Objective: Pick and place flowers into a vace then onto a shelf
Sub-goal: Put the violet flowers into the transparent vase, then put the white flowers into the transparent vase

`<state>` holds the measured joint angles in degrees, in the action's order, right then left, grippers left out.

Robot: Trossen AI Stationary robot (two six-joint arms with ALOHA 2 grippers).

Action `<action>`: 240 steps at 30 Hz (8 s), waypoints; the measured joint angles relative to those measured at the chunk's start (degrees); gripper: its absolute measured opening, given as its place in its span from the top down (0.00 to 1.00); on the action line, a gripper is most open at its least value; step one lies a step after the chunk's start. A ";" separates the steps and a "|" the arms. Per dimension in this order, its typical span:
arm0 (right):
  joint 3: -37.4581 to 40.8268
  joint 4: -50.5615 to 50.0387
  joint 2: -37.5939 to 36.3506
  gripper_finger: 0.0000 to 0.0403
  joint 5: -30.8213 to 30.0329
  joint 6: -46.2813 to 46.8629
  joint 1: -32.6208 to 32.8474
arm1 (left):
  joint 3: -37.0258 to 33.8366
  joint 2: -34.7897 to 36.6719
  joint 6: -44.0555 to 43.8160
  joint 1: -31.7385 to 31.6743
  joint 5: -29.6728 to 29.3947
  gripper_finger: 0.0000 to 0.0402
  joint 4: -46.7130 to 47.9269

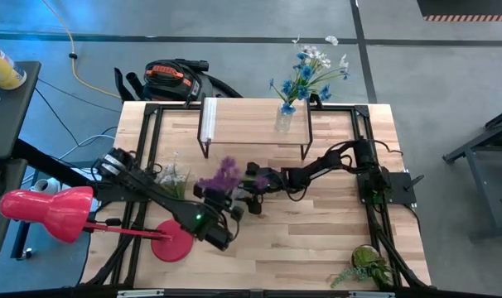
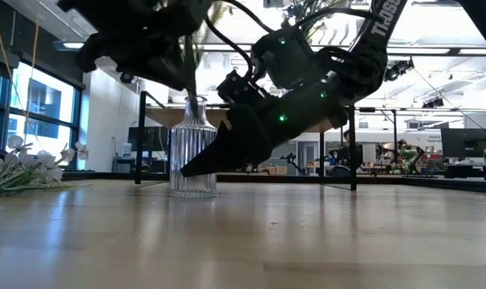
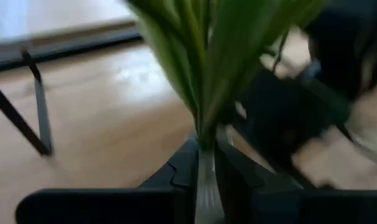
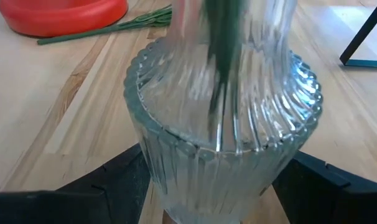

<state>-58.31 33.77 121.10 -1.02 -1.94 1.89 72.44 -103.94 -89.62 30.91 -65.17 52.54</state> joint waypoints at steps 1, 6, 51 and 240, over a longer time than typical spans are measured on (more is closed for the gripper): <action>0.00 -0.07 -0.01 0.28 -0.02 0.03 -0.02 | 0.00 0.00 0.00 0.45 0.73 0.78 0.02; 0.03 -0.17 -0.02 0.28 -0.13 -0.06 -0.02 | 0.00 0.15 0.00 1.59 2.53 0.74 0.80; 0.15 -2.08 0.14 0.26 -7.69 4.13 -3.81 | -18.69 11.91 -46.21 2.77 56.92 0.72 9.25; 0.09 -6.49 0.00 0.31 -7.60 7.92 3.65 | 4.91 1.61 -38.63 -3.74 -24.86 0.88 33.77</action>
<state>-58.22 27.27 121.10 -8.62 5.98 5.54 77.36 -102.33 -128.25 27.17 -90.03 86.31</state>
